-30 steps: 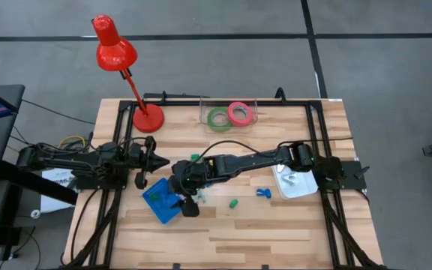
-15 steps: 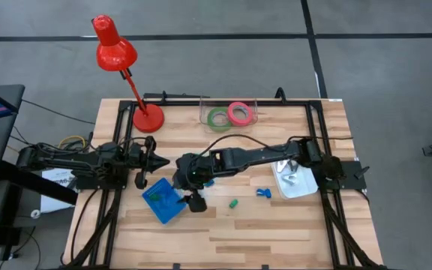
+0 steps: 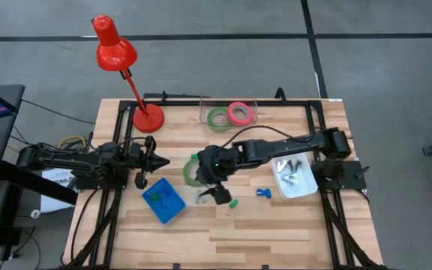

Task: Pick and place Stapler, Stapler remover, tape
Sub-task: Put the bottom green stapler into the blue bin

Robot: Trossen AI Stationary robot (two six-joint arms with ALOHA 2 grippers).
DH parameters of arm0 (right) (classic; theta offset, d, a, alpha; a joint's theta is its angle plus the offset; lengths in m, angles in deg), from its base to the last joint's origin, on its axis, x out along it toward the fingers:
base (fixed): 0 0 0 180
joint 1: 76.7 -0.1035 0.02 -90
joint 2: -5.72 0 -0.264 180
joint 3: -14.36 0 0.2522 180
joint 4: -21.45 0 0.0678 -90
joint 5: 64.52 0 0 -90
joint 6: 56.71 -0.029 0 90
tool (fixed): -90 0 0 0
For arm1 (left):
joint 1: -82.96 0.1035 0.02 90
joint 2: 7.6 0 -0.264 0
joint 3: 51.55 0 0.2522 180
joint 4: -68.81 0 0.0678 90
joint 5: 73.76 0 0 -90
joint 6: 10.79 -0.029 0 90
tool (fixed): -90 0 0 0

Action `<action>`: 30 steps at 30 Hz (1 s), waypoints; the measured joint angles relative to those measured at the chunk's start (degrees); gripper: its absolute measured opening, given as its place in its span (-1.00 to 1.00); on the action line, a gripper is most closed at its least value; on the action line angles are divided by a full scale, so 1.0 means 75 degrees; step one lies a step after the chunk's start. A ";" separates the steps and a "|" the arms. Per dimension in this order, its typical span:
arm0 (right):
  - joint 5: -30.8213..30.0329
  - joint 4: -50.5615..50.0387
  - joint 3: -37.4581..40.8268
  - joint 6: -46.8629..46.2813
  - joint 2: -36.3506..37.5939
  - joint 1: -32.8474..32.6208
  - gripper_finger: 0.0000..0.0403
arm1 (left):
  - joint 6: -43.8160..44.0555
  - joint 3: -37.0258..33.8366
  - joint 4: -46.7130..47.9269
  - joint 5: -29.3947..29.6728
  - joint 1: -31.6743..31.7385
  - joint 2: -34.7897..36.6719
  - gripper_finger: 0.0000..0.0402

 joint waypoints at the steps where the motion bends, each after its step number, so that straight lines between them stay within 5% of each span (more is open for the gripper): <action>1: -0.0001 0.0036 0.0190 0.0107 0.0134 0.0001 0.29 | -0.0001 0.0000 0.0000 -0.0002 0.0000 0.0000 -0.96; 15: 0.0091 -0.0240 0.2058 0.0854 0.1451 -0.0056 0.29 | -0.0001 0.0000 -0.0026 -0.0001 0.0000 0.0000 -0.96; 30: 0.0117 -0.0499 0.3038 0.2472 0.1522 -0.0221 0.29 | 0.0000 0.0000 -0.0048 -0.0002 0.0000 0.0000 -0.96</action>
